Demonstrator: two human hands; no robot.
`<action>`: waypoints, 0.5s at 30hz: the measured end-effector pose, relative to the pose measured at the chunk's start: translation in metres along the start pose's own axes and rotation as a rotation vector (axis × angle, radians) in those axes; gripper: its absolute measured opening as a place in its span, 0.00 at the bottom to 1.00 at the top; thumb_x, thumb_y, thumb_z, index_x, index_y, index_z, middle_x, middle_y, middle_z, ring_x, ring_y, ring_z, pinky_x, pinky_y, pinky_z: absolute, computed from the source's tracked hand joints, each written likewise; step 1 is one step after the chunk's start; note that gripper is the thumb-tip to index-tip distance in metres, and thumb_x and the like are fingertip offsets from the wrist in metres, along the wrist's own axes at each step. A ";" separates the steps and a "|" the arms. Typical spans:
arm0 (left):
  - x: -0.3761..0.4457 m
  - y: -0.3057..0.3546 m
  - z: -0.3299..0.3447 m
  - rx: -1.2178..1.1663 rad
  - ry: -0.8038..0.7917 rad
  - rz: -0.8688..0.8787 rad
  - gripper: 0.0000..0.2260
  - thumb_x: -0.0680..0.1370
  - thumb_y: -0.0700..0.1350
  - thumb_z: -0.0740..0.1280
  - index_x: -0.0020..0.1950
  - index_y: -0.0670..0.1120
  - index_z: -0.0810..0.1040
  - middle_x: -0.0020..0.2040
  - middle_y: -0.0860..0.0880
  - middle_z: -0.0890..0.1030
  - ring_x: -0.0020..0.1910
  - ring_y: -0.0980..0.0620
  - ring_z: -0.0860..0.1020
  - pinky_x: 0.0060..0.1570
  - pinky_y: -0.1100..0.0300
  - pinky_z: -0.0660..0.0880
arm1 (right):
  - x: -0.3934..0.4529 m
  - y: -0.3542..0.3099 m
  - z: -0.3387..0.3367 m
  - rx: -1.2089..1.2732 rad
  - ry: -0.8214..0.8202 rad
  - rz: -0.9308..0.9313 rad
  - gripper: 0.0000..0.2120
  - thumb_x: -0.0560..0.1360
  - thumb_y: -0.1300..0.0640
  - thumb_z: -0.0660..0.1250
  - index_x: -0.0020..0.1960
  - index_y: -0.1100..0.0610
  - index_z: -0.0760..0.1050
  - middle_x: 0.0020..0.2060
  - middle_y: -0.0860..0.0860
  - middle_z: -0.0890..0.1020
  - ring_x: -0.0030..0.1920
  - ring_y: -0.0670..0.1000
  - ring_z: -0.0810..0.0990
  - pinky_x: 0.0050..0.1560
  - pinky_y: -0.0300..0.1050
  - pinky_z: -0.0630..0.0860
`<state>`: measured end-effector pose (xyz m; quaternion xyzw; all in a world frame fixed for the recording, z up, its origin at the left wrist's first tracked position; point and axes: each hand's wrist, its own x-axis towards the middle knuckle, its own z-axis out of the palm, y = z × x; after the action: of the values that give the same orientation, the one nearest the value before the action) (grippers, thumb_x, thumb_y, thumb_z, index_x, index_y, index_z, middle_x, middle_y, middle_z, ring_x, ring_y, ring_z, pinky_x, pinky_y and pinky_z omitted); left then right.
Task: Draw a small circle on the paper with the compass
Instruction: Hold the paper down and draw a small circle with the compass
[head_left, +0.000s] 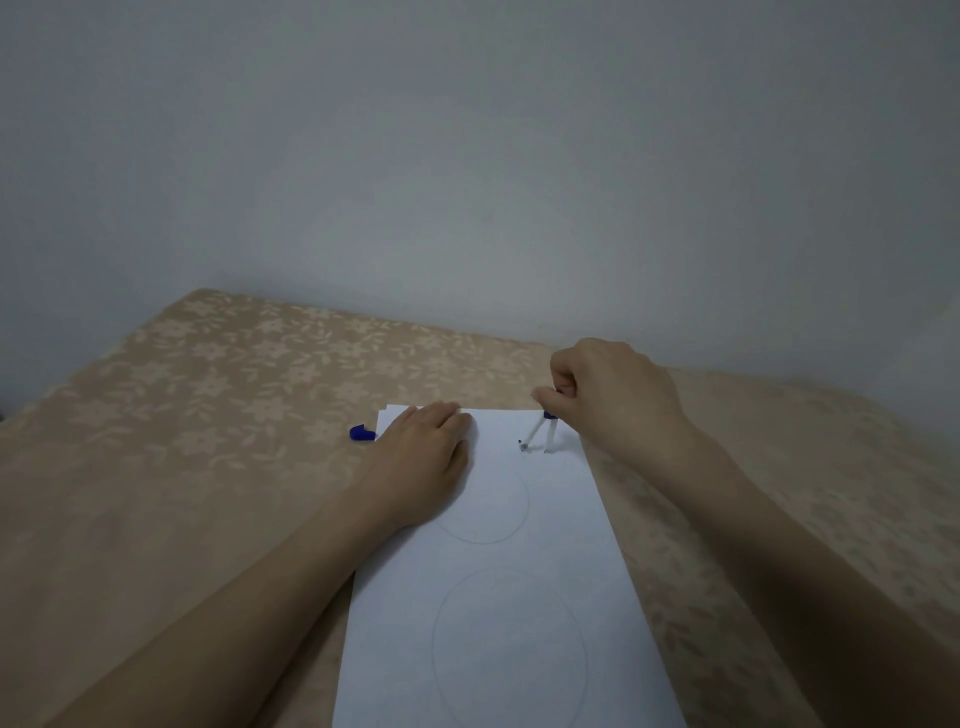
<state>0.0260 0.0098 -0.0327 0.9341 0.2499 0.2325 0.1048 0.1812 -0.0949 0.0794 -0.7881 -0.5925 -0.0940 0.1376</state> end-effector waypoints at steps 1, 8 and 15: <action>0.000 0.000 0.000 -0.001 -0.002 -0.003 0.09 0.77 0.39 0.57 0.52 0.39 0.75 0.51 0.43 0.78 0.51 0.43 0.75 0.53 0.49 0.71 | -0.002 0.000 -0.001 -0.003 -0.017 -0.007 0.20 0.71 0.54 0.67 0.27 0.53 0.60 0.33 0.49 0.72 0.38 0.57 0.76 0.31 0.44 0.63; 0.000 0.000 0.001 0.003 0.005 -0.010 0.10 0.78 0.39 0.58 0.54 0.39 0.75 0.55 0.42 0.79 0.54 0.43 0.75 0.56 0.51 0.69 | -0.004 0.010 -0.015 0.014 -0.126 0.043 0.21 0.70 0.53 0.70 0.27 0.54 0.61 0.27 0.48 0.69 0.34 0.54 0.71 0.30 0.44 0.62; 0.001 -0.002 0.003 0.010 0.005 -0.007 0.10 0.78 0.40 0.56 0.53 0.39 0.75 0.54 0.44 0.78 0.54 0.45 0.74 0.57 0.53 0.68 | 0.002 0.027 -0.027 0.054 -0.212 0.106 0.21 0.65 0.53 0.77 0.26 0.54 0.65 0.26 0.50 0.72 0.30 0.52 0.70 0.31 0.45 0.64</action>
<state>0.0277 0.0116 -0.0350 0.9332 0.2545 0.2333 0.1000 0.2081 -0.1086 0.1024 -0.8199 -0.5635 0.0135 0.1002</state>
